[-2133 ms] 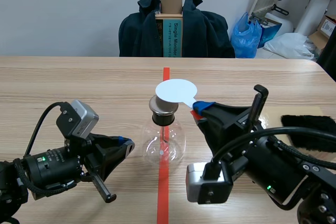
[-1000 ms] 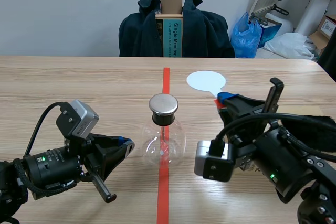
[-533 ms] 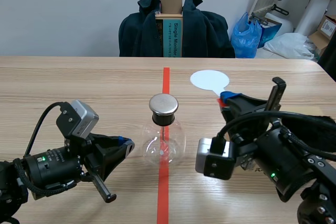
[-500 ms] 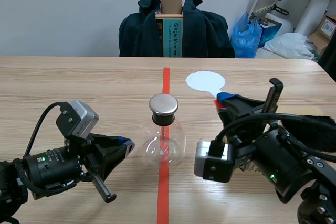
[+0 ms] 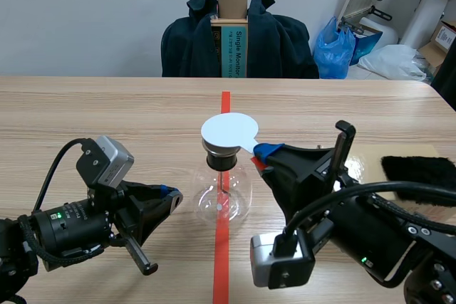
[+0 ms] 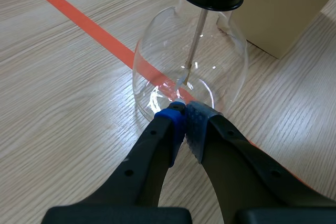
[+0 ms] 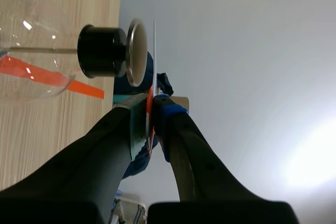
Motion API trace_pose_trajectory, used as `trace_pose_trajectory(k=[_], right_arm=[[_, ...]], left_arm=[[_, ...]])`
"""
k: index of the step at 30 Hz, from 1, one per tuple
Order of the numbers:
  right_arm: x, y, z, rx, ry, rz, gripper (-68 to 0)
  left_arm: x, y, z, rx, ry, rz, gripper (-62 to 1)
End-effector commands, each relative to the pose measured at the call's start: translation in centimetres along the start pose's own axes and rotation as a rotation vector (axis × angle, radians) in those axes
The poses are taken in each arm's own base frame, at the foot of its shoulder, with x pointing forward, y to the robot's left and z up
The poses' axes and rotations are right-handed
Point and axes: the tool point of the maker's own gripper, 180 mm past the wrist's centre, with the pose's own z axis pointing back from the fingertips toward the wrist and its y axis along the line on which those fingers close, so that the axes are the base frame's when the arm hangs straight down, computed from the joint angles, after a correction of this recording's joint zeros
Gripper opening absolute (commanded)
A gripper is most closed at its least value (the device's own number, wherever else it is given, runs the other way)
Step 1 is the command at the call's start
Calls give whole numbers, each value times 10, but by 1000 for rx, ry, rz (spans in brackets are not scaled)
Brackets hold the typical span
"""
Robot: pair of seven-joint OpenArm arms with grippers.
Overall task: Do the electroscope experiment.
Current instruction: 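Move the plate toward and away from the electroscope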
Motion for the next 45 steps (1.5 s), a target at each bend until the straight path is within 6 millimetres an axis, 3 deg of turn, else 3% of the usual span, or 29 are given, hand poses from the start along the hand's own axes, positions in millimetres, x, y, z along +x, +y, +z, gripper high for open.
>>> trace_pose_trajectory(k=[1, 16, 21, 27, 34, 37, 41, 45], right_arm=[[-7, -8, 0, -23, -1, 30, -668], [3, -8, 0, -21, -56, 31, -668], [-11, -8, 0, -23, 26, 30, -668], [-48, -8, 6, -23, 237, 24, -668], [-94, -1, 37, -12, 582, -12, -668], [-102, -5, 53, -13, 677, -18, -668], [-106, -21, 72, -38, 759, -15, -668], [-106, -53, 91, -97, 801, 6, -668]], left_arm=[[12, -1, -3, -2, -41, -3, -586], [12, -1, -3, -2, -41, -3, -586], [12, -1, -3, -2, -41, -3, -586], [12, -1, -3, -2, -41, -3, -586], [12, -1, -3, -2, -41, -4, -586], [12, -1, -3, -2, -40, -4, -586], [12, -1, -3, -2, -40, -4, -586], [12, -1, -3, -2, -40, -4, -586]])
